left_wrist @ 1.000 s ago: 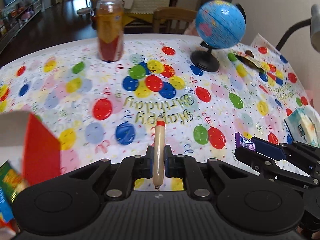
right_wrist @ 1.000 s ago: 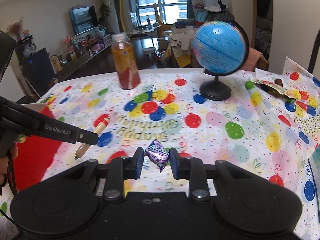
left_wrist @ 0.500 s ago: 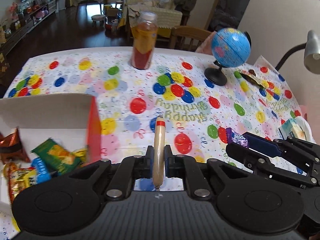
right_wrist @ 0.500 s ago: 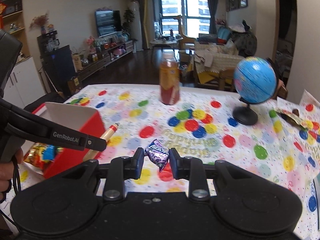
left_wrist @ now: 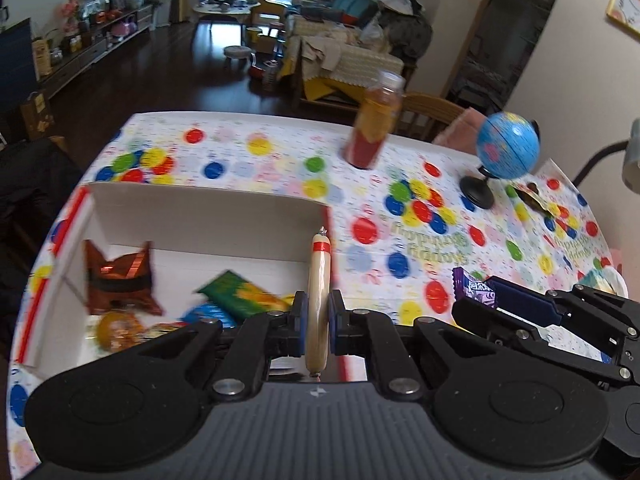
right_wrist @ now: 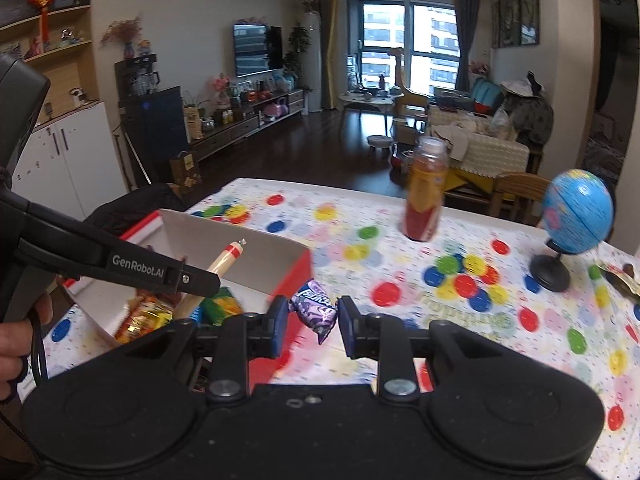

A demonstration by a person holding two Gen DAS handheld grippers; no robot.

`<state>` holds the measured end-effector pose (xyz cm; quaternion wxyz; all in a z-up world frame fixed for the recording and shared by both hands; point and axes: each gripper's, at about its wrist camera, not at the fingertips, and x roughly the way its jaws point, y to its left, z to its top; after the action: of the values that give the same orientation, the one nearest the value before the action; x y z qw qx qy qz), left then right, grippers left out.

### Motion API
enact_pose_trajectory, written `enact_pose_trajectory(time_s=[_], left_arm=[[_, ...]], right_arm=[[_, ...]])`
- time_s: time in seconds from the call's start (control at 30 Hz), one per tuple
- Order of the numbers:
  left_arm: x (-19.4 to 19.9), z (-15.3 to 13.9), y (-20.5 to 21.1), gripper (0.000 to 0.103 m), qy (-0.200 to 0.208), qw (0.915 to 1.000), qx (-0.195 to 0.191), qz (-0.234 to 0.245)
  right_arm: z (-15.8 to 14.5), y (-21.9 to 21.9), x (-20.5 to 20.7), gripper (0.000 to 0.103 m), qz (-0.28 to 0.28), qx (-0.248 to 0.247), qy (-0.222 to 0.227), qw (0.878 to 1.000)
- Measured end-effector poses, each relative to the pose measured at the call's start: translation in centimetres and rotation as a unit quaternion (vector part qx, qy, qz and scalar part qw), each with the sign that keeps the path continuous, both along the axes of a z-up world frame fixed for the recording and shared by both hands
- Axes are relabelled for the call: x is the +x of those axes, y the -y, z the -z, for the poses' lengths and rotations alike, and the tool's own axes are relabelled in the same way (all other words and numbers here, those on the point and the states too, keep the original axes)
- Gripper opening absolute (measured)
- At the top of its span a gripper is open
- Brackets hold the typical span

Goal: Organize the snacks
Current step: 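Carry the sausage stick and purple candy into the box and open both grippers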

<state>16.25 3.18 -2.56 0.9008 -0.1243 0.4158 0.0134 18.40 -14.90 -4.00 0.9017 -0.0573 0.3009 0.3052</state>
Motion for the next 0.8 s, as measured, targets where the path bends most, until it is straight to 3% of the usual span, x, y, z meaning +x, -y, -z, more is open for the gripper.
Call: enact_pose_trajectory(time_s=[0.4, 0.8], left_arm=[[-2.7, 0.5, -8.5, 0.01, -0.005, 0.9989, -0.003, -0.046], [-2.4, 4.1, -14.0, 0.01, -0.049, 0.9959, 0.001, -0.076]], right_arm=[[0.6, -7.0, -0.7, 0.025, -0.025, -0.01, -0.006, 1.0], [3.7, -12.5, -0.2, 0.025, -0.04, -0.038, -0.04, 0.998]])
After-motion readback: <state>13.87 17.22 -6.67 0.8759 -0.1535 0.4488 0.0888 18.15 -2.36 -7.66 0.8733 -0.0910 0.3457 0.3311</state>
